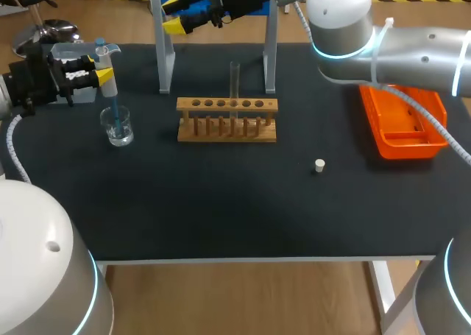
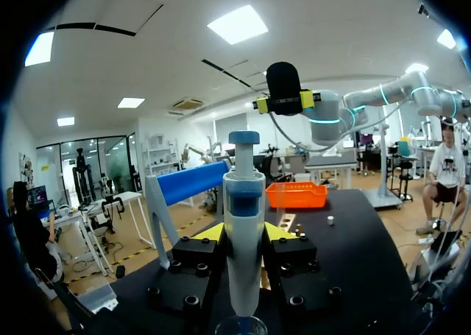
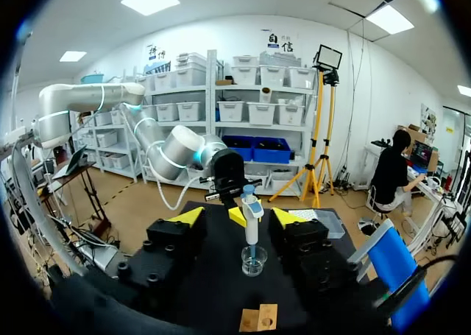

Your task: Invert the test tube, pick up the pipette, mount the tip to pipette, aspirate from beaker and dispense into the tube, eject the tip, return the pipette, and cap with the stopper.

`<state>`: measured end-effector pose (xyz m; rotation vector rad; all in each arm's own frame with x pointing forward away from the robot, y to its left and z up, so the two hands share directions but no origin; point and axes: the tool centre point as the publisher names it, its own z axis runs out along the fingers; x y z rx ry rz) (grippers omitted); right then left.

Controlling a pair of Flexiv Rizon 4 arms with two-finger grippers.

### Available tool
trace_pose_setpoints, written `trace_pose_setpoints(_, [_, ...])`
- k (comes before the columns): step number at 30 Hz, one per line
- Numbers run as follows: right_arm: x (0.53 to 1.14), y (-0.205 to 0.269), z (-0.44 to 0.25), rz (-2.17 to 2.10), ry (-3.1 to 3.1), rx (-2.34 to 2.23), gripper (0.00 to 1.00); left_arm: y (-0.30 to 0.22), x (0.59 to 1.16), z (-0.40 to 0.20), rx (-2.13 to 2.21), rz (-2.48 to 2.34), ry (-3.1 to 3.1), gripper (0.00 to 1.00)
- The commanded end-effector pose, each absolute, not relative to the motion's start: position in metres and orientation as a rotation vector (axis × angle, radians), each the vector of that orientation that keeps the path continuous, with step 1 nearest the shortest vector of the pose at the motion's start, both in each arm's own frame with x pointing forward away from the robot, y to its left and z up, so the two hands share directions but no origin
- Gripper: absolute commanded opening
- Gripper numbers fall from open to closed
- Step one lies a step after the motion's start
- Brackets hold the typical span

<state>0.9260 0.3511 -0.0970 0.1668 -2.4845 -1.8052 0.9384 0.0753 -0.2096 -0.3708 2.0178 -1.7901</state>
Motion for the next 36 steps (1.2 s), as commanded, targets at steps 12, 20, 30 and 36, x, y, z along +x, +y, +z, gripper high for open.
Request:
trace_pose_setpoints(12, [0.934,0.378,-0.090,-1.752,-2.542,0.247,0.00,0.075,0.939,-0.210,-0.369,-1.791,2.017,0.00])
trace_pose_setpoints(20, [0.938,0.402,-0.087,-1.686,-2.587,0.300,0.00,0.075,0.939,-0.210,-0.369,-1.791,2.017,0.00])
trace_pose_setpoints(30, [0.932,0.430,-0.095,-1.638,-2.612,0.296,0.00,0.075,0.939,-0.210,-0.369,-1.791,2.017,0.00])
trace_pose_setpoints(36, [0.929,0.437,-0.101,-1.619,-2.613,0.218,0.00,0.075,0.939,-0.210,-0.369,-1.791,2.017,0.00])
